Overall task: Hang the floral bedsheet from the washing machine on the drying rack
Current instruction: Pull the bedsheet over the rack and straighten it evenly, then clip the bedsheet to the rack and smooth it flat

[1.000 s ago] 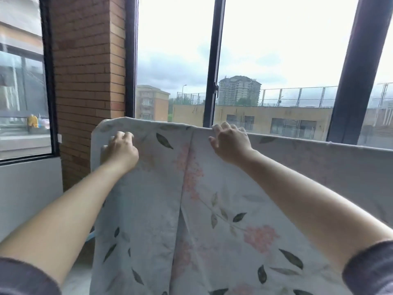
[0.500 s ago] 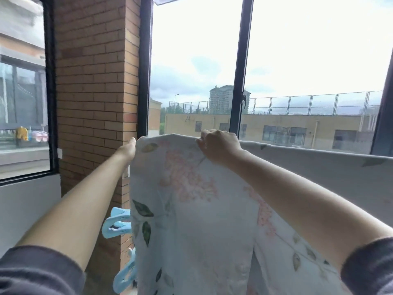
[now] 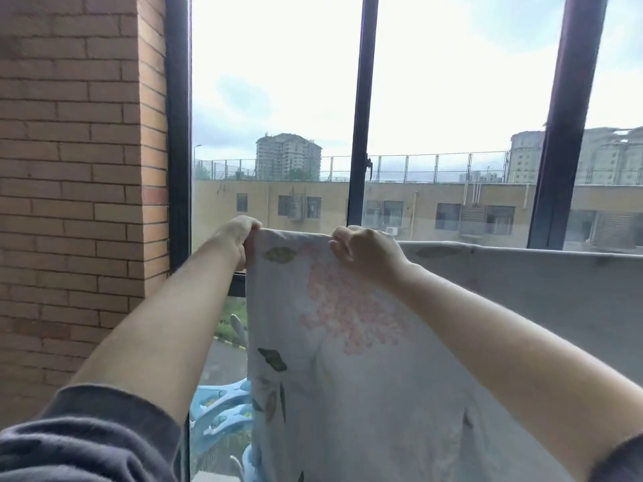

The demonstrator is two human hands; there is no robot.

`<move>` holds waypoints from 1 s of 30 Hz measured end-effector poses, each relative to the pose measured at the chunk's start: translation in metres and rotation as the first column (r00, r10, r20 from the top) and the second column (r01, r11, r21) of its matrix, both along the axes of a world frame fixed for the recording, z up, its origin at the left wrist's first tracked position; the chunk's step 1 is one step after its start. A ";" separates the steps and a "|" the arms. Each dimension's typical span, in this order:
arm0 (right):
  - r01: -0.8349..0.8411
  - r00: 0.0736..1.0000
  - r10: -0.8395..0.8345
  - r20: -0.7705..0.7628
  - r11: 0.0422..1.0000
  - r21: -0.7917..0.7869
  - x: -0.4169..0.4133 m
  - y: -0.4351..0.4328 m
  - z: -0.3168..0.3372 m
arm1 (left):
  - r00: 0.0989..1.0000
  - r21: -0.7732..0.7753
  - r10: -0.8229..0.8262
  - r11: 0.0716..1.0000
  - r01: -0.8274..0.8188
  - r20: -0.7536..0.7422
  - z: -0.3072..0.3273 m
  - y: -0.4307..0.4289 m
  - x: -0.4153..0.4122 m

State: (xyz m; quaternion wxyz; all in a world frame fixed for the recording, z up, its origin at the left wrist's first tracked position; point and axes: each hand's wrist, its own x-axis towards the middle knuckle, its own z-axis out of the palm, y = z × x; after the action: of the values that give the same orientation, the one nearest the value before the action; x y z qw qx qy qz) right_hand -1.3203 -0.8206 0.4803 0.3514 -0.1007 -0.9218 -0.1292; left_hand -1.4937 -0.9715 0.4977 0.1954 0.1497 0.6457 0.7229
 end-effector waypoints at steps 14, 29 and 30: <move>0.173 0.979 -0.173 -0.107 0.985 -0.008 -0.007 0.003 -0.021 | 0.981 0.127 0.013 0.992 0.012 -0.194 -0.066 -0.033 -0.032; -0.080 0.987 0.080 -0.139 0.997 0.003 -0.017 -0.058 -0.093 | 0.741 -0.554 -0.334 0.830 -0.062 -0.583 -0.251 -0.106 0.005; -0.102 0.989 0.102 -0.105 0.995 0.012 -0.019 -0.067 -0.104 | 0.750 -0.562 -0.331 0.825 -0.065 -0.572 -0.258 -0.109 0.003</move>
State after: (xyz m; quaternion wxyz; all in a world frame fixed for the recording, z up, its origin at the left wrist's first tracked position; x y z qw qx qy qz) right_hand -1.3391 -0.8873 0.3759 0.4060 -0.0591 -0.9055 -0.1085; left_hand -1.4904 -1.0803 0.2400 0.0479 0.3753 0.8383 0.3926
